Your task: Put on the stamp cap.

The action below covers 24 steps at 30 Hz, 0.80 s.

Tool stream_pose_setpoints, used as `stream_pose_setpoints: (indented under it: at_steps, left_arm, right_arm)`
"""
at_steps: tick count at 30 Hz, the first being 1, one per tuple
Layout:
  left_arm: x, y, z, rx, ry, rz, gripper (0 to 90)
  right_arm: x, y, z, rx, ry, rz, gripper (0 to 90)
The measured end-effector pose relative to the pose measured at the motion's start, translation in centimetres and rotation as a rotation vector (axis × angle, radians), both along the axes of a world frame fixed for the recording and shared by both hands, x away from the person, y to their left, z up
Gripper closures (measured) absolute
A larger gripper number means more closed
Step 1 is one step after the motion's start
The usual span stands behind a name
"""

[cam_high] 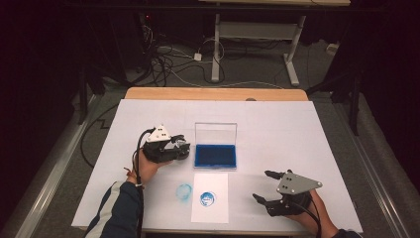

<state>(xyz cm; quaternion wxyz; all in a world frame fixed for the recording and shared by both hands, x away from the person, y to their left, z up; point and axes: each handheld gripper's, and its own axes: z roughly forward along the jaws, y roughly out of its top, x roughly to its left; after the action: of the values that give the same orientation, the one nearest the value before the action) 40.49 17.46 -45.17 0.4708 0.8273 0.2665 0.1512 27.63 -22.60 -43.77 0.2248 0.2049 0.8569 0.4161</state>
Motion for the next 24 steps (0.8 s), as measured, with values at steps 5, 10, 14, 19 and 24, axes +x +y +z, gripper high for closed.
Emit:
stream_pose_setpoints:
  at_steps: [5, 10, 14, 19, 24]
  left_arm:
    - [-0.08, -0.48, -0.34, 0.022, 0.001, 0.003, 54.0]
    - [-0.07, -0.80, -0.55, 0.037, 0.004, 0.008, 53.8]
    - [0.01, -0.82, -0.77, 0.045, 0.011, 0.012, 53.7]
    - [0.02, -0.90, -0.89, 0.047, 0.014, 0.019, 51.8]
    - [-0.04, -0.90, -0.76, 0.055, 0.013, 0.029, 46.3]
  right_arm:
    - [0.03, -0.05, -0.01, -0.001, 0.002, 0.001, 22.3]
    - [-0.03, 0.05, -0.04, -0.007, 0.005, 0.006, 22.3]
    - [-0.02, 0.03, -0.03, -0.006, 0.002, 0.006, 22.3]
    - [-0.08, 0.04, 0.03, -0.002, -0.005, 0.005, 22.7]
    - [-0.10, 0.05, 0.02, -0.002, -0.006, 0.007, 22.7]
